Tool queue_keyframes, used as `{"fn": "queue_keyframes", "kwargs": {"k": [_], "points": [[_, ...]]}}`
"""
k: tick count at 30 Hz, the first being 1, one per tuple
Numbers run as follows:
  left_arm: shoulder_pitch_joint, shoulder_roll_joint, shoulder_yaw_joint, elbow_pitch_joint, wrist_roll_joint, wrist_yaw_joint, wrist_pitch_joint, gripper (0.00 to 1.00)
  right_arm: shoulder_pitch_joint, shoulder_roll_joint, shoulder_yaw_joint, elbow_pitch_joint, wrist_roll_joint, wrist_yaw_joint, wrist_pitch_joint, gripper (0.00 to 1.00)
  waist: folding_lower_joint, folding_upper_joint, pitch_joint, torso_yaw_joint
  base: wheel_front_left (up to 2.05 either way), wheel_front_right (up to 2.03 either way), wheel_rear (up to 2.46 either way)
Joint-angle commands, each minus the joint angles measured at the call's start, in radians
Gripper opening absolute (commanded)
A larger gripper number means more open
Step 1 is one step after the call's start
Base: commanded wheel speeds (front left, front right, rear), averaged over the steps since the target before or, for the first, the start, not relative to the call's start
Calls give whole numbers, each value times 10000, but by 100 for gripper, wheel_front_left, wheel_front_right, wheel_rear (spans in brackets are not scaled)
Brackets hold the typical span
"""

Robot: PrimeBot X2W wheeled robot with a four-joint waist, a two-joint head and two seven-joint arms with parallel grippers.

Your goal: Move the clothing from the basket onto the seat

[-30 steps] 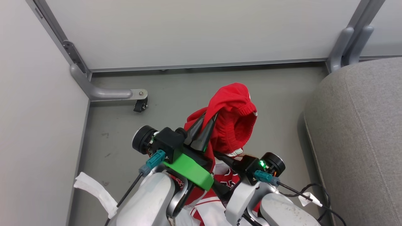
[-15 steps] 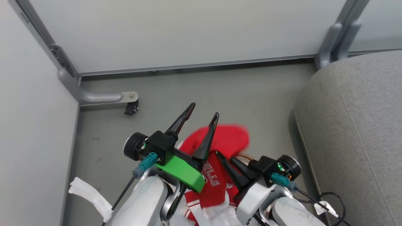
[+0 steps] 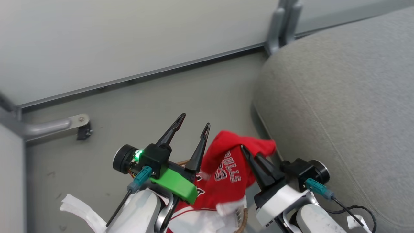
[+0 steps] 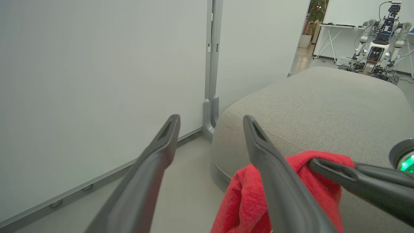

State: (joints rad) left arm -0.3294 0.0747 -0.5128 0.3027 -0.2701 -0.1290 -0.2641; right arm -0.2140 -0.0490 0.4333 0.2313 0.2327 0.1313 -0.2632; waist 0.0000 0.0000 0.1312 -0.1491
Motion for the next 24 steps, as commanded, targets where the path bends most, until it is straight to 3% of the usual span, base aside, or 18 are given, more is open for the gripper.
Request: {"fn": "queue_keyframes", "kwargs": {"k": [1,13,18,24], "points": [[171,102,57,-22,86,-23,-8,100,126,-28,-119,-125,70,-10,-23,0,0,0,306,-1354,0,0,0],[253,365,-30,-151,-26,-23,-8,100,-615,-22,-1571,-1086,-140,-10,-23,0,0,0,852,-3462,0,0,0],[-109,664,-377,-217,79,-23,-8,100,-1834,-165,-1855,-1232,-799,-10,-23,0,0,0,1436,-3717,0,0,0],[-689,986,-835,-236,36,-23,-8,100,-3757,-1121,-2356,-1318,-1578,-10,-23,0,0,0,2484,-3344,0,0,0]]}}
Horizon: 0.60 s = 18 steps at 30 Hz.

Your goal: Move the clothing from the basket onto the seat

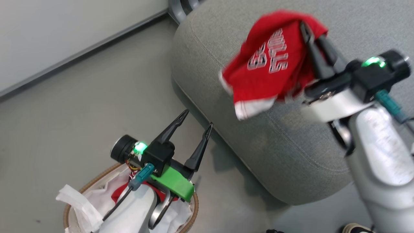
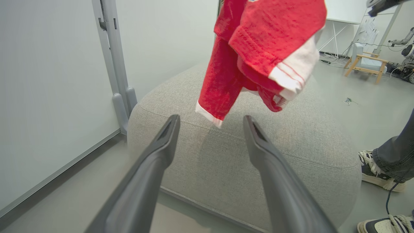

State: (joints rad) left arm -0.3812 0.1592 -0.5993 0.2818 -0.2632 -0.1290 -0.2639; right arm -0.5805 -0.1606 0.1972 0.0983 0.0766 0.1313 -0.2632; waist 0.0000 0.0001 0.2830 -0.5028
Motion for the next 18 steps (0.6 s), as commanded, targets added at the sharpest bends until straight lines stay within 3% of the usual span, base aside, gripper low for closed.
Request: {"fn": "queue_keyframes", "kwargs": {"k": [1,8,18], "points": [[-301,185,-16,-44,-61,-23,-10,100,-474,-224,-131,71,-126,-10,-23,0,0,-1,1204,322,0,0,0],[-1084,410,-434,-118,-187,-23,-10,100,-2439,-1538,-947,819,-773,-12,-23,0,0,-1,2551,1270,0,0,0],[-2071,758,-577,-446,-121,-23,-10,100,-3977,-2227,-2881,2711,-1987,-12,-21,0,0,-1,3859,2538,0,0,0]]}}
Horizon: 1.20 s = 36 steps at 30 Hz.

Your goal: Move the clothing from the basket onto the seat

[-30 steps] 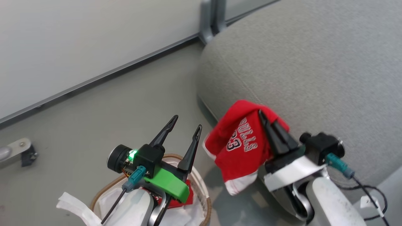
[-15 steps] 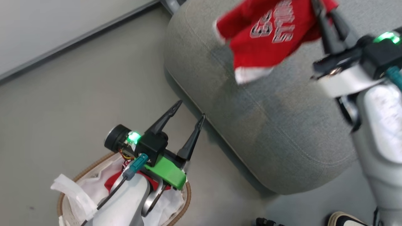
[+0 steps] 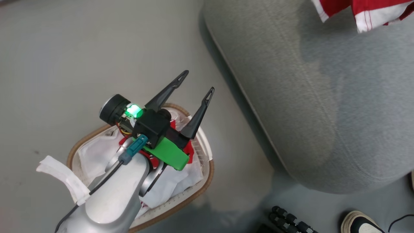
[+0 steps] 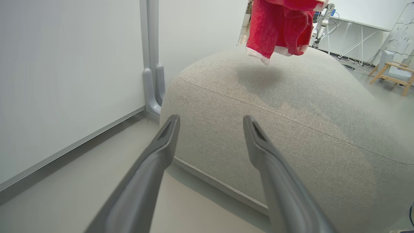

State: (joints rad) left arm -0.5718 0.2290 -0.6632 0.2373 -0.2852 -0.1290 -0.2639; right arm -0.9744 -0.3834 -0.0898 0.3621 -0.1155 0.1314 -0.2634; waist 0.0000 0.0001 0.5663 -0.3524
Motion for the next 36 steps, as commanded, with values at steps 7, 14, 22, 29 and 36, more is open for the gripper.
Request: {"fn": "queue_keyframes", "kwargs": {"k": [7,14,22,29,36], "points": [[174,29,351,-250,203,-23,-10,100,547,520,-1606,1124,-1341,-14,-18,15,0,-1,1201,1368,0,0,0],[436,-136,583,-230,129,-23,-9,100,2014,1421,-3150,1715,-2046,-14,-20,100,0,-1,707,1319,0,0,0],[956,-410,645,-23,18,-23,-9,100,3983,2083,-3594,1368,-1464,-14,-19,100,0,-1,-473,1195,0,0,0],[1614,-641,960,123,-22,-23,-9,100,5190,2520,-2674,591,-647,-14,-19,100,0,-1,-1515,1359,0,0,0],[2108,-847,1472,305,79,-23,-8,100,5853,3036,-1121,-225,576,-14,-21,100,0,-1,-2202,1895,0,0,0]]}}
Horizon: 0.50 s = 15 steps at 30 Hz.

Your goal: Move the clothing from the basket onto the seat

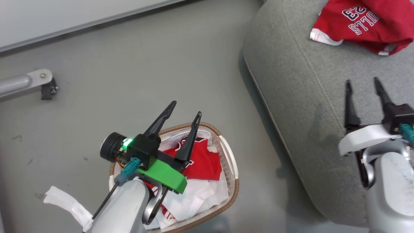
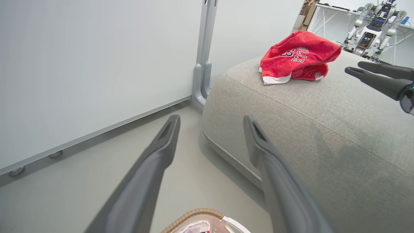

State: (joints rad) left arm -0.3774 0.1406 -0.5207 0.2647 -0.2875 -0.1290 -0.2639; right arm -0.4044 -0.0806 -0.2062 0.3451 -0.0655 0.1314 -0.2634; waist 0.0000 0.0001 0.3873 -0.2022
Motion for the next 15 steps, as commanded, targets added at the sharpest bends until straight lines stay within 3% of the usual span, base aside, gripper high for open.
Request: {"fn": "queue_keyframes", "kwargs": {"k": [1,8,15], "points": [[227,-5,167,61,116,-23,-9,100,195,35,318,-163,170,-14,-19,100,0,-1,-477,471,0,0,0],[753,-301,1430,366,313,-23,-9,100,535,194,1958,-623,811,-14,-21,100,0,-1,-992,1258,0,0,0],[1400,-577,3030,694,657,-23,-9,100,956,239,2400,-598,1110,-14,-19,100,0,-1,-1531,1890,0,0,0]]}}
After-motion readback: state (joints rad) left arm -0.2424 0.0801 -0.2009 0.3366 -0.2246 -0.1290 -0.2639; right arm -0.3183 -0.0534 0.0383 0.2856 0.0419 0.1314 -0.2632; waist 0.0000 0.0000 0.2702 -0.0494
